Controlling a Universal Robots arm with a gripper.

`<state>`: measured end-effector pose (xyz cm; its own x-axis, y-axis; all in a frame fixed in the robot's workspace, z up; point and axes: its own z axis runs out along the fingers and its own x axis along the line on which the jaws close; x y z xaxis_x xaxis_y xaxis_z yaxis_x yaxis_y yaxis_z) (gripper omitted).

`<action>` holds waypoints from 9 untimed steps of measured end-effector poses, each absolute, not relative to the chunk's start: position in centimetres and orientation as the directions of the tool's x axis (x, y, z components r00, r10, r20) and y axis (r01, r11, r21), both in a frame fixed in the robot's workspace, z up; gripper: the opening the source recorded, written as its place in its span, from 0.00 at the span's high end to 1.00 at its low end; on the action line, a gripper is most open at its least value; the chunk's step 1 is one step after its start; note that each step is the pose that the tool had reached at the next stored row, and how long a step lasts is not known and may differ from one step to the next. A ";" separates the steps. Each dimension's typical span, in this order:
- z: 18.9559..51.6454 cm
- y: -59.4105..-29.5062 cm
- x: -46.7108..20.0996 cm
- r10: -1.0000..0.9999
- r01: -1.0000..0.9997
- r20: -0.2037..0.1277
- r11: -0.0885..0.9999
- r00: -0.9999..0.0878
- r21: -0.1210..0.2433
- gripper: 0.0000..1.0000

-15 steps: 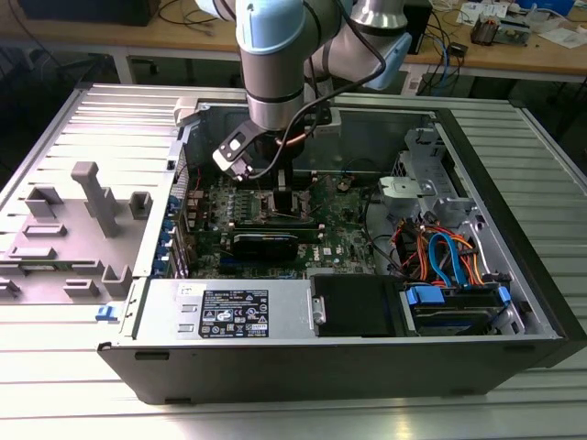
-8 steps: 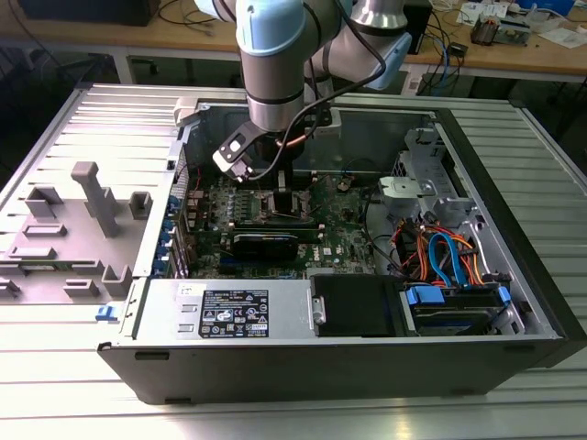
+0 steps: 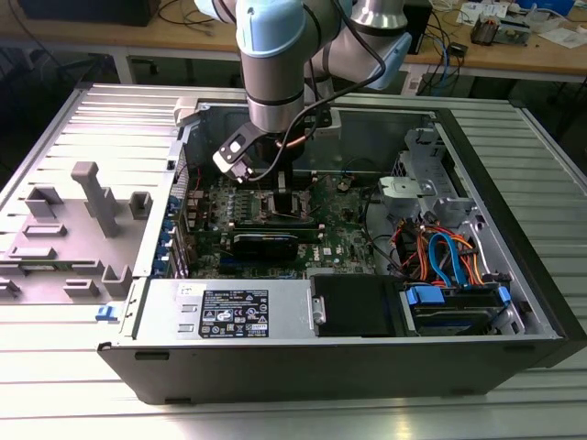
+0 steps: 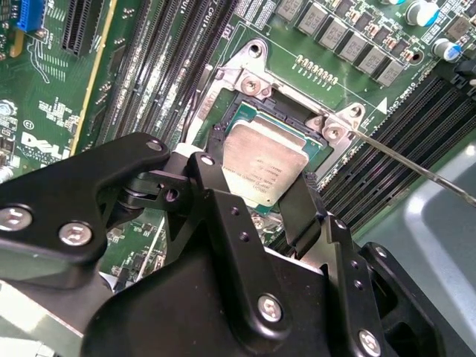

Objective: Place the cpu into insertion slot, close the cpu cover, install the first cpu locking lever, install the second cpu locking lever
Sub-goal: 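Place the cpu into insertion slot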

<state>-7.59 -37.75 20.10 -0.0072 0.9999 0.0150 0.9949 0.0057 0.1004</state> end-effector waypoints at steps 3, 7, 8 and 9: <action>20.1 -37.8 -7.6 1.000 0.995 0.015 0.005 -0.007 0.100 0.46; 20.1 -37.8 -7.7 1.000 0.995 0.014 0.005 -0.007 0.100 0.46; 20.1 -37.8 -7.7 1.000 0.995 0.014 0.005 -0.006 0.100 0.46; 20.1 -37.8 -7.7 1.000 0.995 0.014 0.004 -0.006 0.100 0.46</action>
<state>-7.69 -37.76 20.11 -0.0060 0.9999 0.0145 0.9949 0.0045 0.1004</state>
